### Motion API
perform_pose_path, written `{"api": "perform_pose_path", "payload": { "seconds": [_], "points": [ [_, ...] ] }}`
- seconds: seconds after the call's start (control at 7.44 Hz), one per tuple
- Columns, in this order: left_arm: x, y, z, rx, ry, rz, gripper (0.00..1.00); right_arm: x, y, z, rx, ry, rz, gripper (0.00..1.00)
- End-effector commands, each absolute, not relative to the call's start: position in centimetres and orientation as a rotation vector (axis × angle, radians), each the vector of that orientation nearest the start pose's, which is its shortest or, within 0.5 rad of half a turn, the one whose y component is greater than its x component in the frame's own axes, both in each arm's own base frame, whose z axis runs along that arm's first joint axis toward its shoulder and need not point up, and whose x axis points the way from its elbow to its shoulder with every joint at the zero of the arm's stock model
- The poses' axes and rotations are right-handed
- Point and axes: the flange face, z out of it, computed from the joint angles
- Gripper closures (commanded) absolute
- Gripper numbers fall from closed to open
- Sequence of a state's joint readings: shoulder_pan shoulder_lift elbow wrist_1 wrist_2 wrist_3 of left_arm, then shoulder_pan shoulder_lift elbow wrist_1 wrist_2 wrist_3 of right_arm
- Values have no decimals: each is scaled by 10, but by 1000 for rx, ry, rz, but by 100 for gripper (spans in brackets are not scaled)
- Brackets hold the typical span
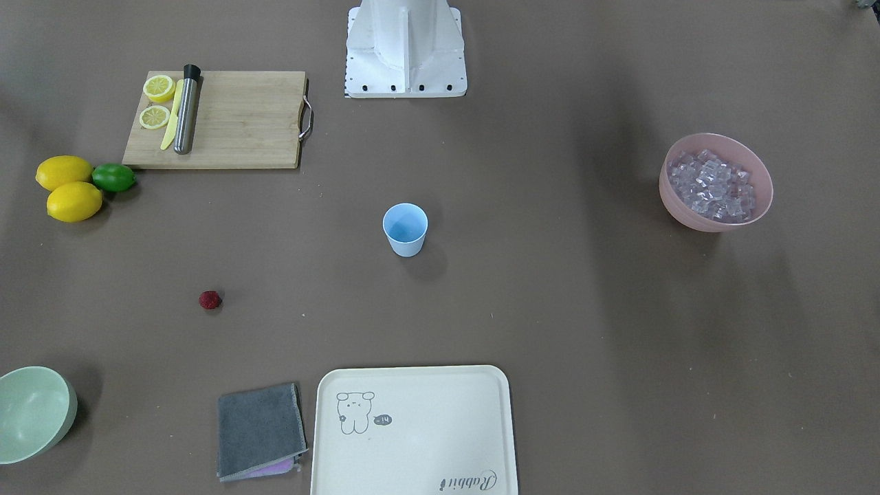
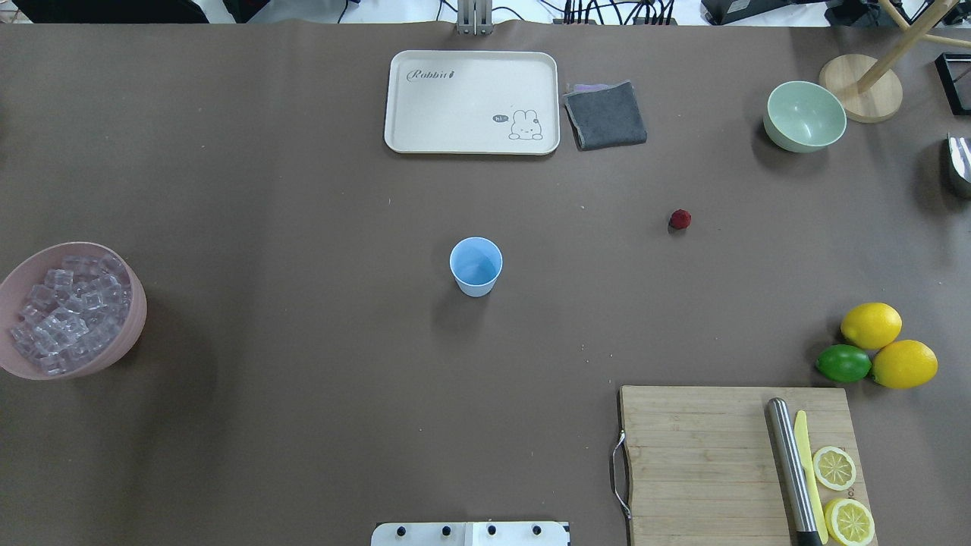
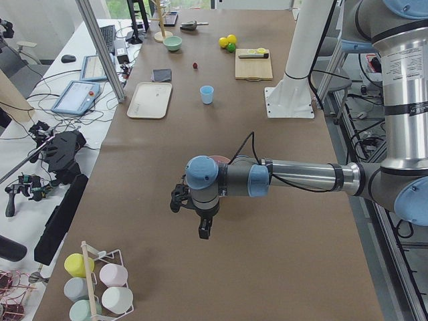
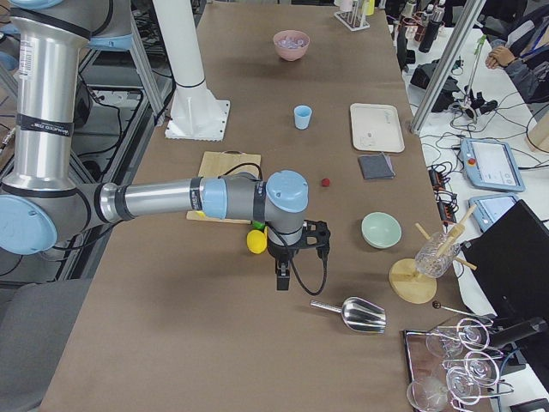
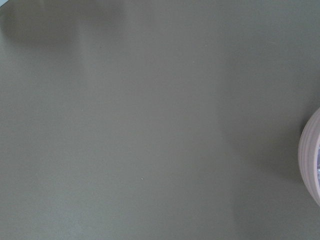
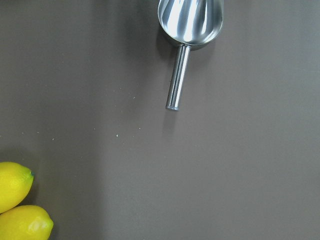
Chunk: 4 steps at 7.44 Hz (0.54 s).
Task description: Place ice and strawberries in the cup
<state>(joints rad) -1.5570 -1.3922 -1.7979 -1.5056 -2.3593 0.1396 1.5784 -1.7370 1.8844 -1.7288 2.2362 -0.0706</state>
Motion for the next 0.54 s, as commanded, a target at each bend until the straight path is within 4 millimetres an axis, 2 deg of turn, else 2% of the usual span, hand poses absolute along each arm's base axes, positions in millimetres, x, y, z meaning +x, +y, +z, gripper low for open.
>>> {"api": "perform_pose_path", "payload": {
  "seconds": [0.0, 0.4],
  "points": [
    [-56, -416, 633, 36, 788, 141, 1, 75, -414, 606, 12, -661, -57, 0],
    [-57, -416, 632, 39, 788, 142, 1, 75, -416, 603, 16, -663, -56, 0]
  ]
}}
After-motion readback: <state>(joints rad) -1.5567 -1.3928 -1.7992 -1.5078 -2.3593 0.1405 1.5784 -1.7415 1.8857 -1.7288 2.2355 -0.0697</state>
